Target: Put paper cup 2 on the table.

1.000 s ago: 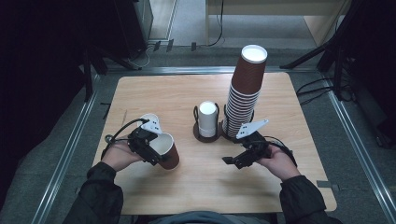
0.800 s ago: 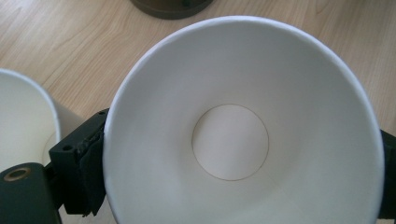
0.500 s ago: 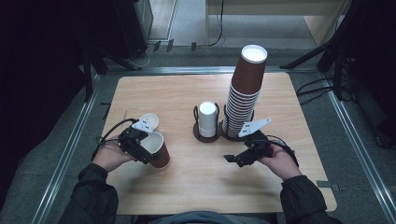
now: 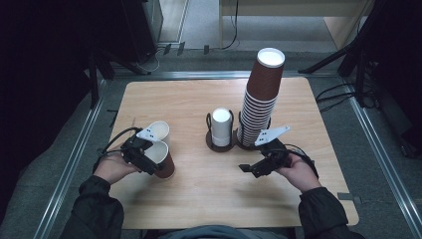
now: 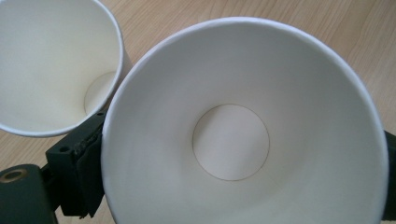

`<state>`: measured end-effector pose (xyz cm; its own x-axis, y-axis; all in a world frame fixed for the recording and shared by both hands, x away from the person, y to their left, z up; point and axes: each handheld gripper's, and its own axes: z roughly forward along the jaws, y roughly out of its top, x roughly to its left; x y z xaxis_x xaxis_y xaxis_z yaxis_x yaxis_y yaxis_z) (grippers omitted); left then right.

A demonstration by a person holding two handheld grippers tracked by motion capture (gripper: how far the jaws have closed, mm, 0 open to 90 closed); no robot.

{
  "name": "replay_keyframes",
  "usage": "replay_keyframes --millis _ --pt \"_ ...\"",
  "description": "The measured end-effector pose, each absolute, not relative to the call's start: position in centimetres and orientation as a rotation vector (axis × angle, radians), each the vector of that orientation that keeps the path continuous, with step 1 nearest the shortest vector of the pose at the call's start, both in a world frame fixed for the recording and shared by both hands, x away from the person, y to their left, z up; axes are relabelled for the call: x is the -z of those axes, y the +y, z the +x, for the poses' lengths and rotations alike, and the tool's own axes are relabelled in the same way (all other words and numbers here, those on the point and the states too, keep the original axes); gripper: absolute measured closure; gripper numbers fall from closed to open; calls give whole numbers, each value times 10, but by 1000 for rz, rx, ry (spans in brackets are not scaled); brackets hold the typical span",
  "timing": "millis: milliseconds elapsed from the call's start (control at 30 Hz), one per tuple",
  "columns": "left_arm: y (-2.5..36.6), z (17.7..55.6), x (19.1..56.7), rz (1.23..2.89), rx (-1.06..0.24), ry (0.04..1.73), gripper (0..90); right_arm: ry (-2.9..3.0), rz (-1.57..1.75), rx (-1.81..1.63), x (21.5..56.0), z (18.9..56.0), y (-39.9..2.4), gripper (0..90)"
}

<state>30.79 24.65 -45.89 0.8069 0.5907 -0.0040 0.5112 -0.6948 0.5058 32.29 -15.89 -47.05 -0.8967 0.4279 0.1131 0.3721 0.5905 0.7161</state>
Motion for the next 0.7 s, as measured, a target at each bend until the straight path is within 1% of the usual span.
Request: replay_keyframes --millis 233,300,700 --pt "243 308 459 2498 -221 811 30 2740 692 -1203 471 323 -159 148" --pt "243 308 459 2497 -216 807 4 2740 689 -1200 471 323 -159 149" --pt "245 306 454 2470 -186 784 0 2745 685 -1193 472 323 -158 149"
